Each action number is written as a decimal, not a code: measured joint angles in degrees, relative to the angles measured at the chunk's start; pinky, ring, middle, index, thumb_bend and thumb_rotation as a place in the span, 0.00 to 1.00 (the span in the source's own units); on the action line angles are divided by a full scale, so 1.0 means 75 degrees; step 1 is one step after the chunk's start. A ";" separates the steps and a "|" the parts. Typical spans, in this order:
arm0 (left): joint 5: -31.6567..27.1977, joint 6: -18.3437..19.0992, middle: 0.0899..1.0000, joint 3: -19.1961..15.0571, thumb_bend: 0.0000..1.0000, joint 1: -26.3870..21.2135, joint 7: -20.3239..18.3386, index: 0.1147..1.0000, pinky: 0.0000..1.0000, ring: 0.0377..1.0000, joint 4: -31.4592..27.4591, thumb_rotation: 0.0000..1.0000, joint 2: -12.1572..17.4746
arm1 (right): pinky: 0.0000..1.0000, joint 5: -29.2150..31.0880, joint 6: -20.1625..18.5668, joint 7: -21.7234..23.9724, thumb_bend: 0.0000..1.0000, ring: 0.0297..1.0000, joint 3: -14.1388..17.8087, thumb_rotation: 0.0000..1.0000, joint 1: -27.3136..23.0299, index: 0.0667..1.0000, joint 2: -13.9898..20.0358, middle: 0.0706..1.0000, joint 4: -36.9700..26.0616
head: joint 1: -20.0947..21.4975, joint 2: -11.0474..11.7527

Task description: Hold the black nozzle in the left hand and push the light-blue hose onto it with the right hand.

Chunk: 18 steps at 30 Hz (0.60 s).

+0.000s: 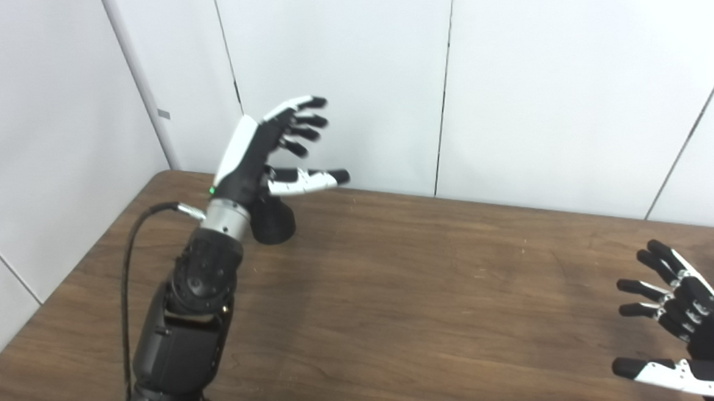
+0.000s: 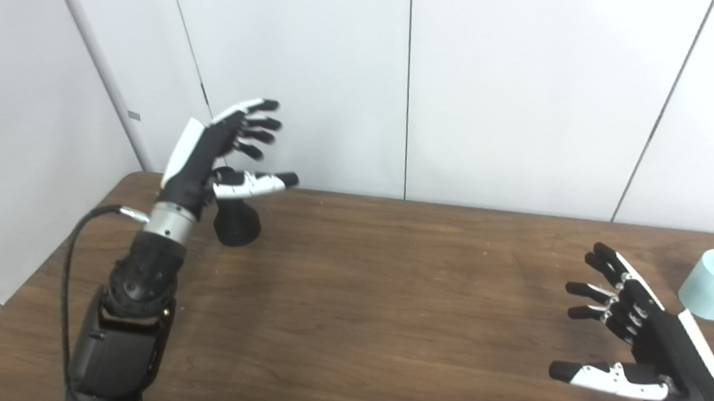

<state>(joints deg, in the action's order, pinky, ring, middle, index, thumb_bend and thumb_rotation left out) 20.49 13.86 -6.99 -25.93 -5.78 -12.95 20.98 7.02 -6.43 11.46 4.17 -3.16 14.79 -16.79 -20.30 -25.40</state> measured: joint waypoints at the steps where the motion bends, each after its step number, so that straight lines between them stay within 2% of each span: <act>1: 0.0069 0.0138 0.71 -0.0035 0.73 -0.0089 0.0048 0.72 0.60 0.70 -0.0003 0.20 0.0022 | 0.64 0.0000 0.0005 0.0000 0.80 0.77 0.0000 0.07 0.0000 0.93 0.0000 0.92 0.0006 | 0.0000 0.0000; 9: 0.0615 0.0288 0.71 -0.0097 0.74 -0.0640 0.0079 0.72 0.60 0.71 0.0134 0.20 0.0957 | 0.63 0.0000 0.0009 -0.0003 0.80 0.77 0.0010 0.06 -0.0005 0.93 0.0000 0.92 0.0021 | -0.0023 0.0035; 15: 0.0942 0.0406 0.75 -0.0081 0.74 -0.0635 0.0090 0.72 0.66 0.77 0.0516 0.19 0.1244 | 0.63 0.0000 0.0018 0.0000 0.80 0.77 0.0015 0.06 -0.0014 0.93 0.0001 0.92 0.0058 | -0.0058 0.0070; 18: 0.1316 0.0525 0.76 -0.0002 0.77 -0.0635 0.0097 0.73 0.65 0.77 0.0689 0.21 0.1430 | 0.62 0.0001 0.0018 0.0001 0.80 0.76 0.0024 0.06 -0.0013 0.93 0.0003 0.92 0.0065 | -0.0070 0.0082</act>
<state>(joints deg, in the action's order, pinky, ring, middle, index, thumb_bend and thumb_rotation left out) 30.36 17.80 -7.01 -30.69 -5.05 -7.78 31.70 7.02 -6.29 11.47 4.35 -3.26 14.81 -16.30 -20.83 -24.79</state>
